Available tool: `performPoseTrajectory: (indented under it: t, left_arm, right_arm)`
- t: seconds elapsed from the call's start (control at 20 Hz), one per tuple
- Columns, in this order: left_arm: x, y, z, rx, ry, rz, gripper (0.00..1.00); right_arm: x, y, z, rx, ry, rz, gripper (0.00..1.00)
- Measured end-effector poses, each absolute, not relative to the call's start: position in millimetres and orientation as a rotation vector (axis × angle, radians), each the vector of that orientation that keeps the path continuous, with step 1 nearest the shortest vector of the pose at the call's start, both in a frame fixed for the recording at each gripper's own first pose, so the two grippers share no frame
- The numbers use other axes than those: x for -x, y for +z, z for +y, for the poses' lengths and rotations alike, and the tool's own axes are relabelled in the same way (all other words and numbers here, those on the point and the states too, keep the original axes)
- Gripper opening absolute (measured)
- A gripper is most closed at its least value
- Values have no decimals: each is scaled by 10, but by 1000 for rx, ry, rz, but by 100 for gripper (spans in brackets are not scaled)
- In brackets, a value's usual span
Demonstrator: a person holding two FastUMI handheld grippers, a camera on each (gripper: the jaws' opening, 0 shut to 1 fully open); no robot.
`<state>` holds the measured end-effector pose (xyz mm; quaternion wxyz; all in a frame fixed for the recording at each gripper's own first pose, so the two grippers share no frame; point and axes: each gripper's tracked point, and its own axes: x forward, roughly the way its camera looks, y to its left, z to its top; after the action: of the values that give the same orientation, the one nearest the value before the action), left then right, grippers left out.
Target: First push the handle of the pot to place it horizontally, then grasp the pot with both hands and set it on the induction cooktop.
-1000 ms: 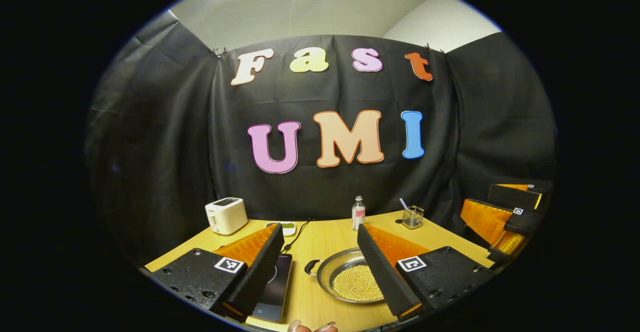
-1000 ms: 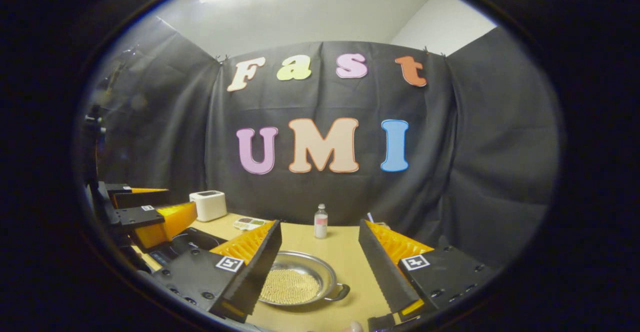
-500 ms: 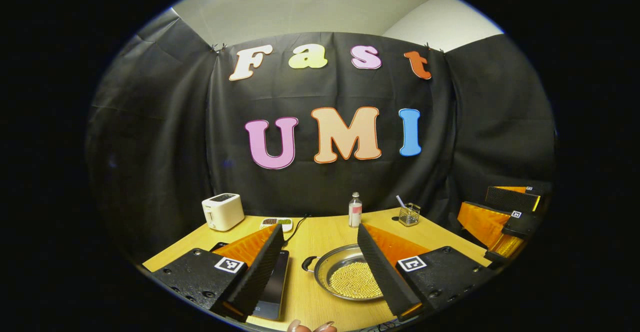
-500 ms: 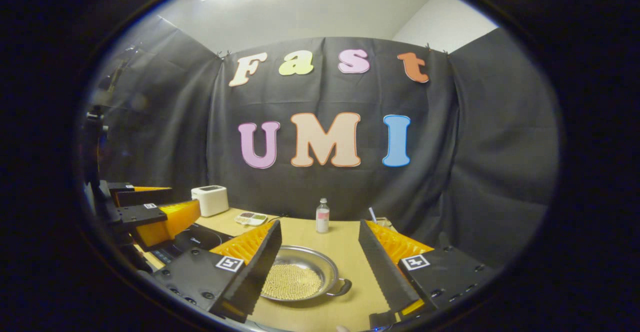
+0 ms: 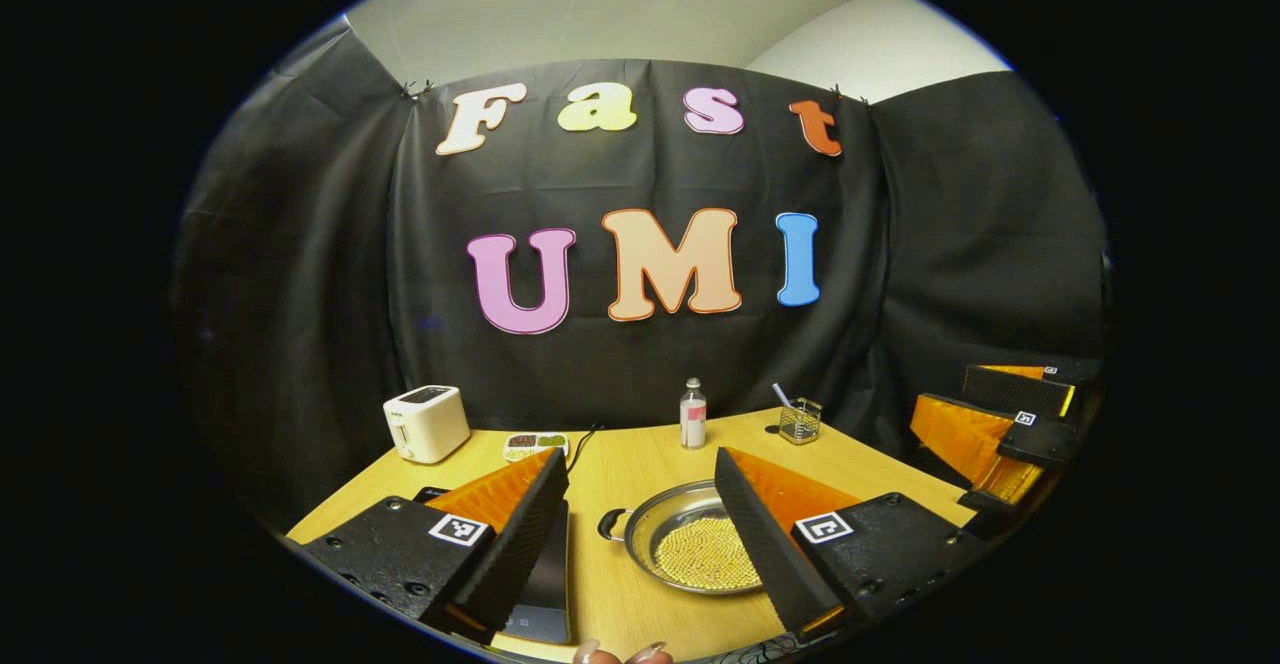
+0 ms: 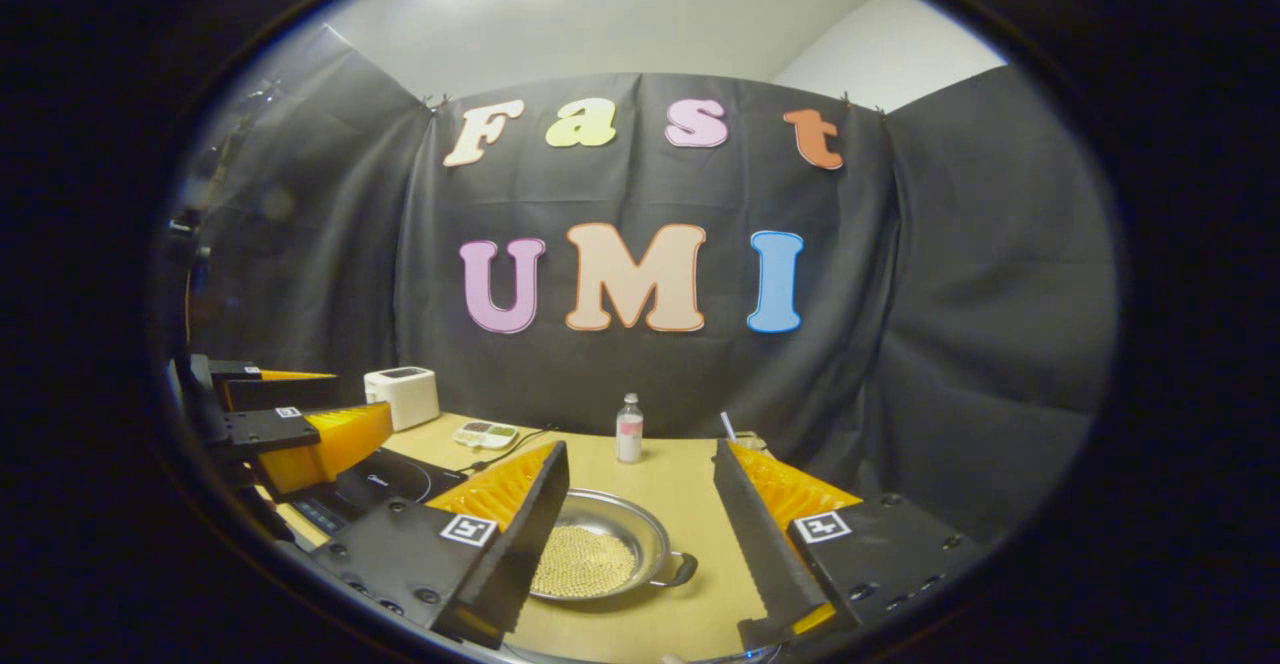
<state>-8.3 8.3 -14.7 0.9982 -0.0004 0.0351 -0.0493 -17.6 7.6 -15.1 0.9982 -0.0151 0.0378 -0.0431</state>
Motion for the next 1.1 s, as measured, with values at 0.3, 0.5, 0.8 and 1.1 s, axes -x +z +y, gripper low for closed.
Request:
performPoseTrajectory:
  t: [0.3, 0.5, 0.8, 1.1]
  left_arm:
    - [57, -214, 80, 5, -91, 90, 96]
    - [12, -310, 27, 16, -89, 118, 96]
    - [-151, -436, -51, 4, -59, 149, 96]
    - [-195, -674, -85, -2, -17, 214, 96]
  right_arm:
    - [180, -377, 42, -7, -85, 161, 40]
    - [260, -614, -152, -20, -109, 245, 18]
    - [44, -1240, -273, -53, -79, 391, 5]
    - [62, -2197, -309, -138, -66, 626, 2]
